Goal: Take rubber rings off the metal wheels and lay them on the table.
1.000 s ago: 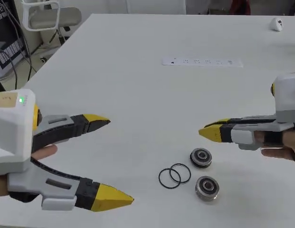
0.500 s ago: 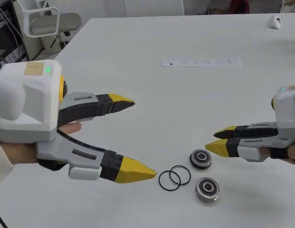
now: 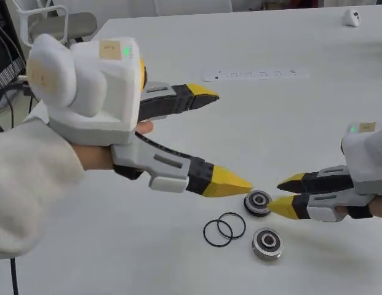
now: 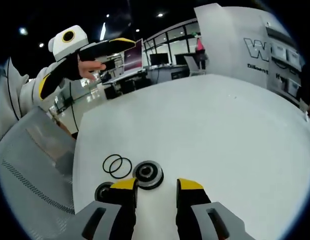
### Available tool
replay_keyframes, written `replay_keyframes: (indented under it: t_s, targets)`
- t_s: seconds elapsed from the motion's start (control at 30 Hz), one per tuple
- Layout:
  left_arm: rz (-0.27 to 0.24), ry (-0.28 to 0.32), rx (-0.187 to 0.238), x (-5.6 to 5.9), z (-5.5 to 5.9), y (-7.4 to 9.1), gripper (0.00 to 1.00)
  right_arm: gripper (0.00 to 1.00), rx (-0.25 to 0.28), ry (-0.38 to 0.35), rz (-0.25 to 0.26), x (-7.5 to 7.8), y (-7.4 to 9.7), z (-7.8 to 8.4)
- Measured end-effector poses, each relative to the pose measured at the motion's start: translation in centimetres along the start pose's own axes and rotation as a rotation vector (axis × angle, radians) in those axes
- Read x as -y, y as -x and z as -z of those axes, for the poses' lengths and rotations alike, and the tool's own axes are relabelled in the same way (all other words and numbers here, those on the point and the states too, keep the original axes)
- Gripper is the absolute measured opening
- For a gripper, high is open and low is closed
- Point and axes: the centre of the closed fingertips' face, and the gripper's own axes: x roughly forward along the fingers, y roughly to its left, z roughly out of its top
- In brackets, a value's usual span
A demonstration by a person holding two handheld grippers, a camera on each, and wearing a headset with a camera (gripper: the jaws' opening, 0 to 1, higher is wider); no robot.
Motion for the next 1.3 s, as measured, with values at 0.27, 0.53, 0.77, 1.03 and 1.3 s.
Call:
replay_keyframes:
  t_s: [0.27, 0.53, 0.77, 1.03, 1.3]
  targets:
    - [0.014, 0.038, -0.006, -1.6, 1.3, -4.2, 0.86, 0.29, -0.042, 0.037, -0.002, -0.1, -0.3, 1.0]
    - [-0.002, 0.123, -0.055, -1.5, 5.0, -6.0, 0.78, 0.28, -0.033, 0.031, 0.0, 0.2, -0.2, 1.1]
    - [-0.014, 0.137, -0.084, -0.3, 8.1, -6.2, 0.55, 0.27, -0.013, 0.025, -0.036, -0.5, -0.6, 0.8]
    - [0.016, 0.111, -0.103, 1.0, 9.2, -7.4, 0.42, 0.26, -0.005, 0.023, -0.029, -0.5, -0.7, 0.8]
    - [0.036, 0.102, -0.148, 1.7, 10.9, -7.9, 0.28, 0.24, -0.004, 0.047, -0.043, -0.9, -1.2, 0.8]
